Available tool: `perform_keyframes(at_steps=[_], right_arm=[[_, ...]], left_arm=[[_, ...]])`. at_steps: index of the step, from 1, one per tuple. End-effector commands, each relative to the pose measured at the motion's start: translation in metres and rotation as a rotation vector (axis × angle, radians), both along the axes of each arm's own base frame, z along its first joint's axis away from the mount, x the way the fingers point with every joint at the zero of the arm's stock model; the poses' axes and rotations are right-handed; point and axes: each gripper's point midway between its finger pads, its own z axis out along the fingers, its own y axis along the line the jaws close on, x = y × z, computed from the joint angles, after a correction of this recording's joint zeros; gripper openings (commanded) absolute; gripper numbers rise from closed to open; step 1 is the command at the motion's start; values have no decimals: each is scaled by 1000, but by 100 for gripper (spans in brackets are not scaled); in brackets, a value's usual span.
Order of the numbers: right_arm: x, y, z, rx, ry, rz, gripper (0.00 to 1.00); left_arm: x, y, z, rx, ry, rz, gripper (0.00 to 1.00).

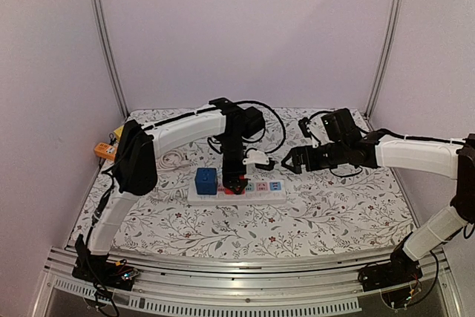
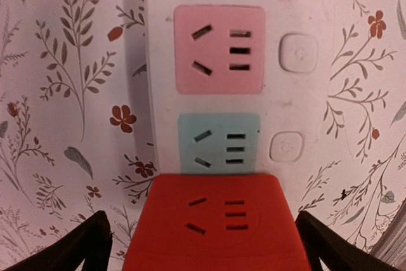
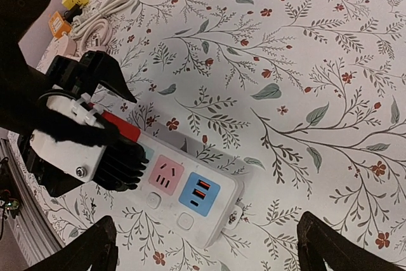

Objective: Insert the plug

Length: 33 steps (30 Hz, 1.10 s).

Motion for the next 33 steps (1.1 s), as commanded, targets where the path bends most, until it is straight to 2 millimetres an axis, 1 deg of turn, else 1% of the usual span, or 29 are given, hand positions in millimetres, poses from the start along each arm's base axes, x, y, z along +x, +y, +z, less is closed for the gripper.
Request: perform_keyframes(at_steps=[1, 3, 4, 5, 7, 8, 9, 10, 11, 13, 14, 16, 19, 20, 21, 23, 25, 28, 29, 31, 33], right_arm=[[-2, -3, 14, 33, -17, -21, 97], [-2, -2, 17, 41, -20, -23, 97], [-2, -3, 19, 43, -23, -25, 97], [-2, -3, 20, 46, -24, -28, 97], [-1, -3, 23, 51, -31, -33, 97], [-1, -3, 25, 54, -34, -36, 97], [0, -3, 27, 58, -37, -40, 97], [0, -4, 29, 60, -40, -43, 97], [1, -3, 31, 63, -44, -46, 97], [2, -3, 32, 68, -51, -51, 97], [2, -2, 33, 74, -51, -54, 97], [3, 0, 34, 77, -55, -55, 97], [2, 5, 34, 80, -55, -46, 97], [3, 6, 33, 79, -51, -44, 97], [2, 8, 33, 82, -48, -39, 97], [2, 12, 32, 82, -35, -31, 97], [0, 15, 34, 80, -29, -24, 97], [-2, 22, 40, 74, -33, -20, 97], [-2, 24, 42, 72, -36, -22, 97], [-2, 30, 47, 62, -41, -25, 96], [-4, 36, 50, 45, -44, -23, 96]], left_arm=[[-25, 11, 70, -27, 34, -25, 100], [-30, 10, 95, -81, 16, -35, 100], [-34, 15, 106, -93, 9, -38, 99], [-39, 21, 114, -91, 9, -43, 100], [-48, 43, 131, -83, 20, -29, 99], [-44, 57, 148, -109, 0, 5, 100], [-34, 69, 161, -139, -27, 64, 100], [-19, 86, 172, -161, -59, 138, 99], [0, 105, 183, -180, -109, 224, 99], [45, 156, 200, -184, -234, 441, 100], [69, 189, 205, -168, -303, 571, 100], [104, 251, 210, -177, -367, 831, 98], [141, 333, 202, -230, -422, 1201, 97], [151, 353, 198, -248, -444, 1274, 97], [162, 369, 195, -270, -480, 1312, 98], [184, 389, 182, -260, -537, 1286, 100], [205, 416, 166, -182, -577, 1258, 99], [231, 447, 125, -74, -534, 1290, 99], [237, 450, 108, -59, -503, 1307, 99], [251, 460, 85, -60, -479, 1372, 100], [263, 468, 67, -82, -474, 1422, 100]])
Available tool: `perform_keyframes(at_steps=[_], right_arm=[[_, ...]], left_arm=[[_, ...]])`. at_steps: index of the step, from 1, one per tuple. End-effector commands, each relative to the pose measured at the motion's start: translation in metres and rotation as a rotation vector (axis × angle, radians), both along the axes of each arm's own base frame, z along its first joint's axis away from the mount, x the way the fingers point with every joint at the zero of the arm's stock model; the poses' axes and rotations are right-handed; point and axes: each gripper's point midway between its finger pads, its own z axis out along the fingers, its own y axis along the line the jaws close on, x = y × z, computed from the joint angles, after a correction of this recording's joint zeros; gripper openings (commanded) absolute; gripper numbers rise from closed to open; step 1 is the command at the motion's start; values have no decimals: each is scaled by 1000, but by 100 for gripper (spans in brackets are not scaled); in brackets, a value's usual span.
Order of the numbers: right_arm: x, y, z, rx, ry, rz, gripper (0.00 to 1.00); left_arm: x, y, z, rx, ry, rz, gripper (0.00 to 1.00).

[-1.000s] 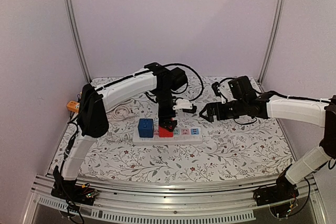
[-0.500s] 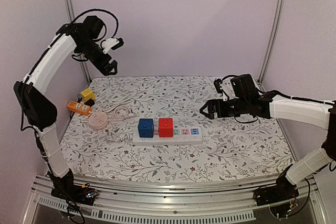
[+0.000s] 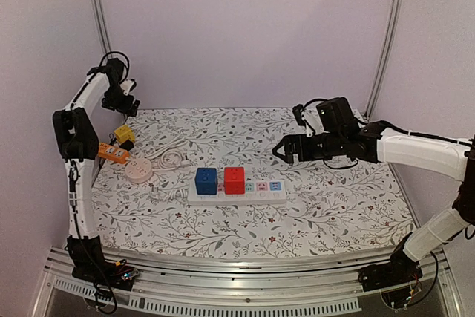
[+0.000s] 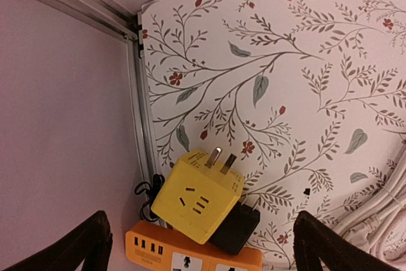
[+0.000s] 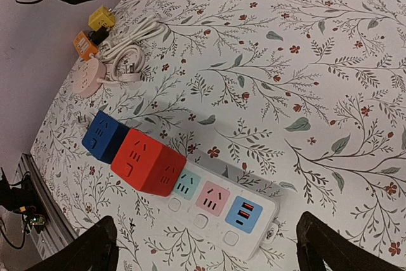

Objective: Insert the plug

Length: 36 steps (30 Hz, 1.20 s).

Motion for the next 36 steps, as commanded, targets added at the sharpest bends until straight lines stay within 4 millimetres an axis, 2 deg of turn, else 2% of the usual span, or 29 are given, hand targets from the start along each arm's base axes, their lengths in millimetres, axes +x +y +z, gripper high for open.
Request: perform_keyframes(at_steps=[1, 4, 7, 10, 14, 18, 21, 24, 29, 31, 33, 36], right_arm=[[0, 12, 9, -40, -3, -16, 96], [-5, 22, 13, -67, -2, 5, 96], [-5, 28, 13, -94, 2, 11, 96], [-4, 37, 11, -109, 13, 20, 96], [-3, 44, 6, -133, 22, 35, 96], [-1, 49, 4, -139, 26, 48, 96], [-2, 50, 1, -146, 31, 59, 96], [-2, 48, -3, -157, 35, 55, 96], [-4, 47, -6, -163, 41, 60, 97], [-4, 48, -6, -163, 38, 63, 97], [-3, 49, -6, -160, 36, 68, 97], [-3, 54, -5, -154, 39, 84, 97]], left_arm=[[18, 31, -49, -34, 17, 125, 100], [30, 50, -60, -51, -37, 175, 100], [40, 53, -66, -137, -70, 142, 99], [40, 36, -82, -244, -40, 48, 100], [19, 6, -113, -353, 73, -79, 100], [5, -4, -123, -393, 122, -170, 99], [-5, -14, -122, -432, 148, -230, 96], [-18, -23, -119, -448, 178, -293, 88], [-37, -23, -110, -396, 204, -331, 86], [-35, -15, -106, -320, 186, -313, 85], [-26, -6, -102, -266, 146, -275, 77], [-18, -6, -96, -260, 112, -243, 69]])
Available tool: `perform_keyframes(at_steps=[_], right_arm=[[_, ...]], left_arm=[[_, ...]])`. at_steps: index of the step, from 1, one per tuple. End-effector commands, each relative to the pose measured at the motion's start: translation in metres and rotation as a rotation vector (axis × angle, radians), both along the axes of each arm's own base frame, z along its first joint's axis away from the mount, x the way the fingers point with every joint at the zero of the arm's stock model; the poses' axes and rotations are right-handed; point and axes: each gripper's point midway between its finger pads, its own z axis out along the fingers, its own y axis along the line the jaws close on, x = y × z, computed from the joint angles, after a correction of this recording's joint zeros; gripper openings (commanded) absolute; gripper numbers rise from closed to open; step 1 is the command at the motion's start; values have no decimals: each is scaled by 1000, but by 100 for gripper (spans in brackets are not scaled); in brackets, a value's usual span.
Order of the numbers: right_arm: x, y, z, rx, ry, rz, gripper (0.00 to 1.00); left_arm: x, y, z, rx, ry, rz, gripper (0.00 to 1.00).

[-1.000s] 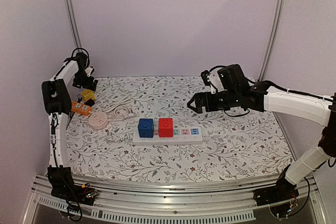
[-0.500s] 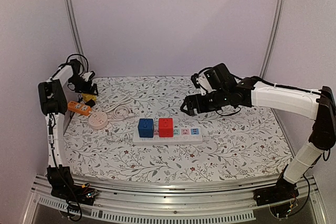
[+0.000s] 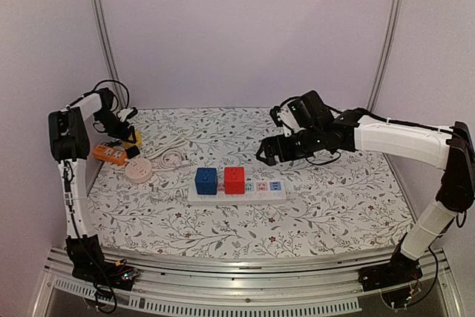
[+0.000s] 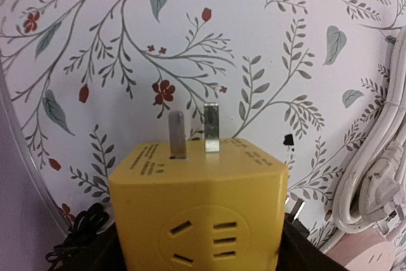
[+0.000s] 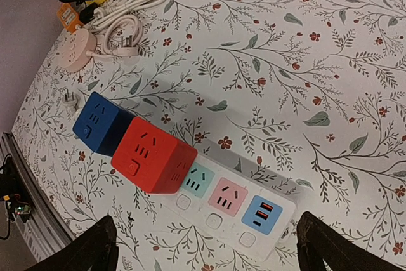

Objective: Insert the plug

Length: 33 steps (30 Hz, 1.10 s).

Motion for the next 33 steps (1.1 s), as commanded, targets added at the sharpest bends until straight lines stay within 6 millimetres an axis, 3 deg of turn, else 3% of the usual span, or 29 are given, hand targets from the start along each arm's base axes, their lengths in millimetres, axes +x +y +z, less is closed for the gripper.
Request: perform_keyframes(at_steps=[1, 3, 6, 9, 12, 14, 16, 19, 21, 23, 26, 28, 30, 33], right_arm=[[0, 9, -2, -7, 2, 30, 97], [0, 8, -2, -9, 1, 30, 97], [-1, 5, -1, -14, -5, 28, 97], [-3, 2, 1, -17, -14, 25, 97], [-3, -2, 5, -20, -30, 21, 96], [-3, -4, 10, -22, -45, 21, 97], [-3, -6, 19, -13, -70, 21, 97], [-3, -7, 43, 14, -120, 29, 97], [-4, -7, 60, 44, -150, 32, 97], [-6, -7, 79, 82, -180, 38, 98], [-12, -2, 111, 175, -228, 62, 99], [-15, 2, 129, 239, -251, 82, 99], [-19, 6, 143, 297, -260, 97, 98], [-25, 13, 154, 355, -256, 111, 95]], left_arm=[[20, 1, 31, 61, -112, 31, 67], [25, -2, 32, 59, -130, 32, 62], [27, -7, 31, 54, -138, 14, 46], [24, -18, 36, 29, -144, -22, 2], [15, -36, 63, 0, -180, -73, 0], [2, -62, 94, -62, -218, -138, 0], [-18, -96, 132, -99, -271, -243, 0], [-64, -152, 181, -61, -361, -463, 0], [-102, -190, 204, 0, -422, -644, 0], [-139, -214, 225, 46, -460, -790, 0], [-183, -235, 254, 41, -423, -916, 0], [-218, -241, 260, 113, -397, -1057, 0], [-236, -246, 268, 236, -381, -1129, 0], [-264, -264, 285, 374, -502, -1295, 0]])
